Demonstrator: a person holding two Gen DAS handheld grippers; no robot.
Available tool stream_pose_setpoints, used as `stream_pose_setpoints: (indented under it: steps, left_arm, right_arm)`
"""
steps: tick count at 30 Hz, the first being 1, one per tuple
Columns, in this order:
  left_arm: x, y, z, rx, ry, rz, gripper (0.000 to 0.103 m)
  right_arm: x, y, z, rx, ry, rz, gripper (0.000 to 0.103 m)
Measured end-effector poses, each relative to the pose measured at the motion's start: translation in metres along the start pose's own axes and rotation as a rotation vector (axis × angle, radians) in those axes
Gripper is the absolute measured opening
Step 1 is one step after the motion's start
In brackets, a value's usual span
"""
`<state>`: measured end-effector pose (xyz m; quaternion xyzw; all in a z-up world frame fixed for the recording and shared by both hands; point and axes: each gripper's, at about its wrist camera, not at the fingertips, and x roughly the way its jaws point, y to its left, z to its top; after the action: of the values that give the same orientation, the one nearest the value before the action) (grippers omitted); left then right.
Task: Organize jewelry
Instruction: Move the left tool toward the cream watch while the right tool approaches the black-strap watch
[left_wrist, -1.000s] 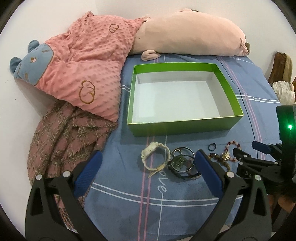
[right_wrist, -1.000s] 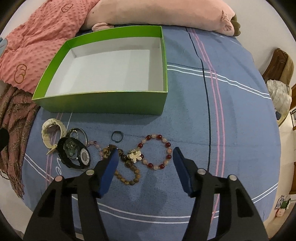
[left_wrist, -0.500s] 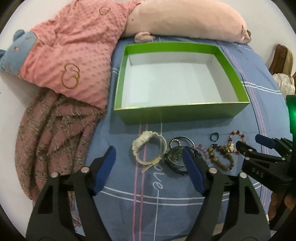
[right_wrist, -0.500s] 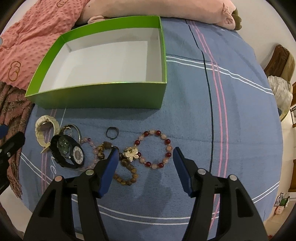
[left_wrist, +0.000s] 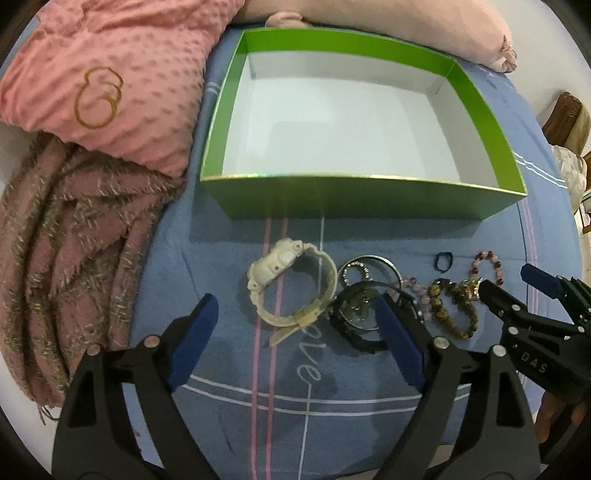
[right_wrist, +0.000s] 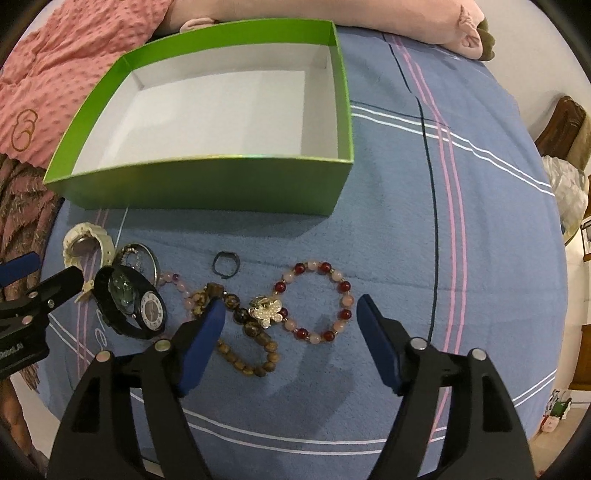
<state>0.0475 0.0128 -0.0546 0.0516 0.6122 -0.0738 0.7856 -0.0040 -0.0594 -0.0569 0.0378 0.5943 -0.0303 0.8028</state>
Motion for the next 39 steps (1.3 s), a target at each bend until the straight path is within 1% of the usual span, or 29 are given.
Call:
stream_pose_setpoints:
  steps: [5,9,13,17,31,35,39]
  left_arm:
    - [0.006,-0.001,0.000,-0.007,0.024,-0.017,0.090]
    - [0.000,-0.012,0.002,0.025,-0.002,0.002,0.095]
    - [-0.007,-0.023,0.001,0.063,-0.029,0.026,0.097]
    - [-0.004,-0.033,0.005,0.083,-0.035,0.032,0.098]
    - [0.014,-0.032,0.006,0.086,0.004,0.025,0.099]
    - [0.022,-0.030,0.005,0.075,0.025,0.013,0.099]
    - [0.031,-0.029,0.004,0.074,0.042,0.016,0.099]
  right_arm:
    - [0.007,-0.001,-0.001,0.006,0.020,-0.001,0.074]
    - [0.011,-0.005,0.000,0.020,0.030,-0.012,0.074]
    - [0.014,-0.007,0.002,0.024,0.035,-0.021,0.074]
    - [0.019,-0.006,0.005,0.019,0.043,-0.029,0.074]
    - [0.040,-0.002,0.016,0.010,0.067,-0.033,0.074]
    - [0.041,0.002,0.018,-0.005,0.057,-0.045,0.074]
    - [0.041,0.010,0.017,-0.007,0.050,-0.045,0.074]
